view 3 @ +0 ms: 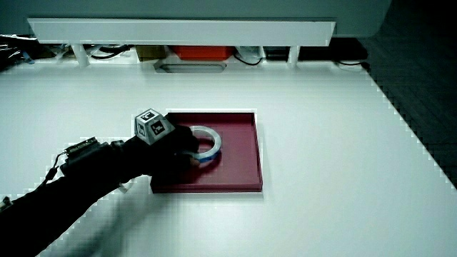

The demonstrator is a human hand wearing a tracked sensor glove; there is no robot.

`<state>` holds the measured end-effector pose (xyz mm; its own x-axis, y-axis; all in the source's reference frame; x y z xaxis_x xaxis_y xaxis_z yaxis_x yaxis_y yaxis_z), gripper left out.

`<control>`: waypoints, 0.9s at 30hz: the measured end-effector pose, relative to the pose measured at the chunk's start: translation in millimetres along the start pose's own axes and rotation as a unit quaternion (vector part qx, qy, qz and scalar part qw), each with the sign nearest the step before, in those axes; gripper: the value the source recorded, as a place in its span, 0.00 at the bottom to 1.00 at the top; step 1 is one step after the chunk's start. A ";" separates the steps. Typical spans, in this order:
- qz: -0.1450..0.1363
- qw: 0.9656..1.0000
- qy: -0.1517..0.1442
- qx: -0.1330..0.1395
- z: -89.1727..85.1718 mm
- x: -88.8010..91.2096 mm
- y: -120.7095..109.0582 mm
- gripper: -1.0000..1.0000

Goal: Place blue tape

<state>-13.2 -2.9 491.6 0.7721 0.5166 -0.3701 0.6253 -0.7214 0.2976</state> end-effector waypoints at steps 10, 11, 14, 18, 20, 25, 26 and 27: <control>0.010 0.999 0.011 -0.030 -4.4 1.1 6.1 0.50; 0.011 1.000 0.005 -0.029 -5.8 0.0 6.1 0.49; 0.010 1.000 0.005 -0.028 -6.4 -0.6 5.6 0.45; 0.013 1.000 -0.001 -0.029 -9.0 -1.8 5.7 0.39; 0.014 1.000 0.003 -0.026 -6.5 -0.6 4.8 0.36; 0.013 0.999 0.006 -0.031 -4.1 0.9 3.9 0.30; 0.011 1.000 0.007 -0.028 -6.1 0.2 4.6 0.28; 0.010 0.999 0.002 -0.031 -10.4 -1.6 6.0 0.27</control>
<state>-9.6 -3.2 503.0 0.7854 0.5038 -0.3595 0.6147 -0.7025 0.3587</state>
